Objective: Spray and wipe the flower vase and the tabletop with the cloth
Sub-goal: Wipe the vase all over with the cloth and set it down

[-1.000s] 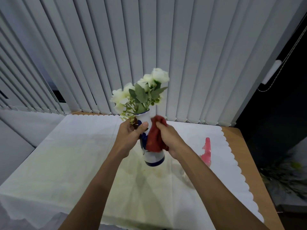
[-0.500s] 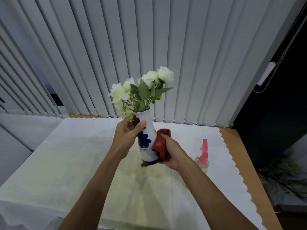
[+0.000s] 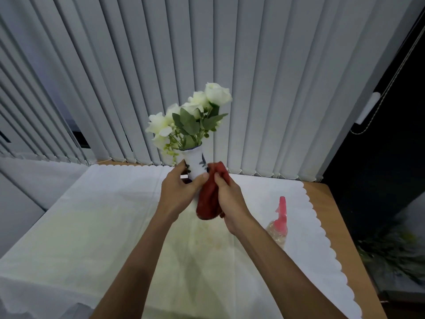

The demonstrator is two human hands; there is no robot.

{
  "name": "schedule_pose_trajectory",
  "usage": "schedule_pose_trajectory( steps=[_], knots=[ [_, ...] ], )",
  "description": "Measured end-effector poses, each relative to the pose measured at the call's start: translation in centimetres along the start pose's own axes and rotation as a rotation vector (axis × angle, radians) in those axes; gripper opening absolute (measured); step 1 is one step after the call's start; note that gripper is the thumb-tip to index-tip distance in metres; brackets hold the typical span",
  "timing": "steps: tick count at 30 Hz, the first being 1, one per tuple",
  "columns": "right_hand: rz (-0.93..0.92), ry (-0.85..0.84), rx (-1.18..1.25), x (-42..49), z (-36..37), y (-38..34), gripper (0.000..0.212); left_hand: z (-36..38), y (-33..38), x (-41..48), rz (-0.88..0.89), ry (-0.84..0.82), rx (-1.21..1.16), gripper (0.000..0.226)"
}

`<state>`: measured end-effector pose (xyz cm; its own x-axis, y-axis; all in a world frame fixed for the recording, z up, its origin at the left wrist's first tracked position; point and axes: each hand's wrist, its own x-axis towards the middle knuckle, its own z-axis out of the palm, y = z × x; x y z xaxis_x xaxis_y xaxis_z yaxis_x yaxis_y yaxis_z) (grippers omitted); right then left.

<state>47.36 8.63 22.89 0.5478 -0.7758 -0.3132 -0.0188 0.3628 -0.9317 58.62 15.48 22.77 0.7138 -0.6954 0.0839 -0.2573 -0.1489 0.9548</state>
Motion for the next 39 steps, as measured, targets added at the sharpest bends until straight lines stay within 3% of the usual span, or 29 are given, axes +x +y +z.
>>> schedule_pose_trajectory(
  steps=[4, 9, 17, 22, 26, 30, 35, 39],
  knots=[
    [-0.118, -0.056, -0.085, -0.4, 1.3, -3.1, 0.023, -0.5, 0.0, -0.6, 0.02, -0.152, -0.07, 0.03],
    [-0.233, -0.061, -0.08, -0.6, 2.0, -4.4, 0.036, -1.2, 0.5, -0.3, 0.086, -0.235, -0.042, 0.033],
    [-0.476, -0.033, -0.206, -0.5, 2.6, -3.1, 0.046, -0.4, 0.6, -0.3, 0.228, -0.057, 0.173, 0.046],
    [-0.349, 0.021, -0.093, 0.4, 1.7, -4.1, 0.022, -0.6, 1.0, -0.3, 0.314, -0.047, 0.221, 0.055],
    [-0.27, -0.032, 0.01, 1.3, 1.6, -5.0, 0.011, -1.2, 0.3, -0.3, 0.237, -0.087, 0.144, 0.053],
    [-0.212, -0.016, 0.035, 1.9, 1.8, -5.6, 0.015, -1.0, 0.7, -0.3, 0.162, -0.148, 0.021, 0.064],
    [-0.309, -0.039, -0.211, 1.4, 1.7, -4.6, 0.016, -0.3, 0.2, 0.1, 0.164, -0.127, 0.094, 0.055],
    [-0.243, -0.073, -0.107, 2.1, 1.1, -4.4, 0.02, -1.0, 0.1, 0.6, 0.165, -0.158, 0.048, 0.055]
  ],
)
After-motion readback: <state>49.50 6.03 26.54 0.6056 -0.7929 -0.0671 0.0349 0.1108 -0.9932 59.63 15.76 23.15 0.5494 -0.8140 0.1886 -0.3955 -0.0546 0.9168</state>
